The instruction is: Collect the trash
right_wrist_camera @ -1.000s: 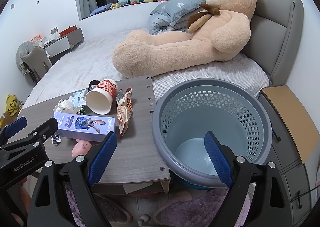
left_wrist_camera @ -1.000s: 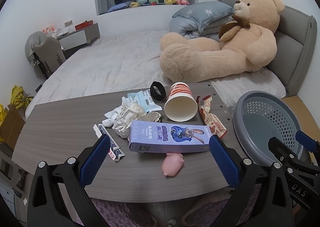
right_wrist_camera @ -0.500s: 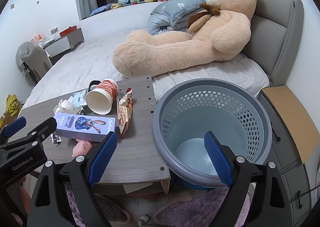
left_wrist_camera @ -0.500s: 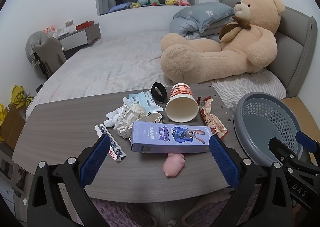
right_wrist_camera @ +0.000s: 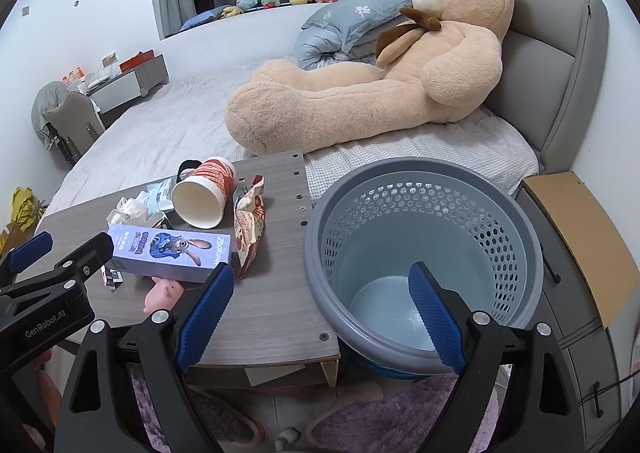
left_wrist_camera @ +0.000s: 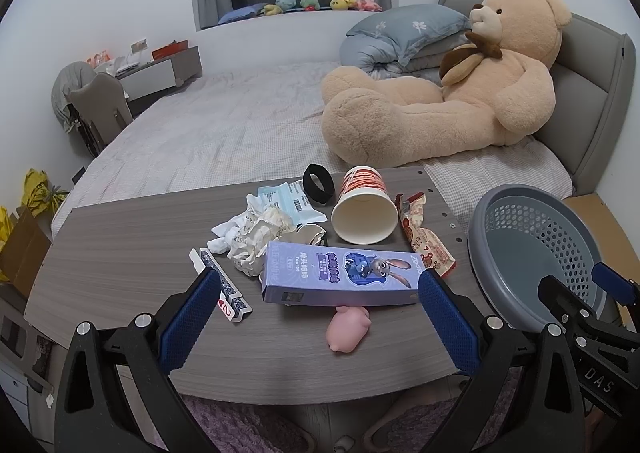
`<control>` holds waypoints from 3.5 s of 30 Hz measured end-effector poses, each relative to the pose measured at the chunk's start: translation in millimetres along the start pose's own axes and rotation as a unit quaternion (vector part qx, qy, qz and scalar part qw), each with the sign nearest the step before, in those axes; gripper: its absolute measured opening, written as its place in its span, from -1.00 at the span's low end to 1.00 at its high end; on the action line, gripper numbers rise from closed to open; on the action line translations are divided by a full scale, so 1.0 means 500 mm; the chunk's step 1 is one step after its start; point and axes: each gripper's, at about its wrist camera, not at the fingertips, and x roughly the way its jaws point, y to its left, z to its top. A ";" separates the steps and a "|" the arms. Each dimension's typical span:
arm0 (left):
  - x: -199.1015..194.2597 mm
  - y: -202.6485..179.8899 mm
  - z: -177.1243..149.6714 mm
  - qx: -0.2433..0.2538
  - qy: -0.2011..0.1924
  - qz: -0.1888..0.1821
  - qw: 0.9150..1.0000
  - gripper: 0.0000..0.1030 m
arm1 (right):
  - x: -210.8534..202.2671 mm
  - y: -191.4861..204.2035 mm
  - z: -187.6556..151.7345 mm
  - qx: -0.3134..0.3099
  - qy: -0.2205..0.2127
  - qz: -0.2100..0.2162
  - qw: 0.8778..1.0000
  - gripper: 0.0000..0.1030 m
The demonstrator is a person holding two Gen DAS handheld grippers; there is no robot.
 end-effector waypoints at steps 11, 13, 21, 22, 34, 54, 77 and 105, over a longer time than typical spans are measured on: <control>-0.002 0.000 0.001 0.000 -0.002 0.001 1.000 0.88 | -0.001 0.002 -0.001 0.001 -0.001 0.001 1.000 0.65; -0.003 0.000 0.001 0.000 -0.003 0.001 1.000 0.88 | -0.002 0.001 -0.001 0.001 -0.001 0.000 1.000 0.65; -0.004 0.000 0.001 -0.002 -0.003 0.003 1.000 0.88 | 0.000 0.002 -0.003 0.001 0.000 0.002 1.000 0.65; -0.004 0.002 0.002 -0.004 -0.003 0.004 1.000 0.88 | 0.001 0.004 -0.004 0.000 0.001 0.003 1.000 0.65; 0.028 0.074 -0.014 -0.043 0.008 0.050 0.998 0.88 | 0.064 0.042 -0.006 -0.030 0.035 0.047 0.998 0.65; 0.083 0.153 -0.021 -0.069 0.036 0.075 0.994 0.88 | 0.242 0.106 0.098 -0.069 0.077 0.055 0.993 0.65; 0.106 0.153 -0.020 -0.067 0.052 0.053 0.995 0.88 | 0.361 0.143 0.098 -0.096 0.158 0.030 0.982 0.12; 0.172 0.012 0.111 -0.028 0.067 -0.013 0.997 0.88 | 0.204 0.019 0.108 -0.020 0.110 0.094 0.989 -0.48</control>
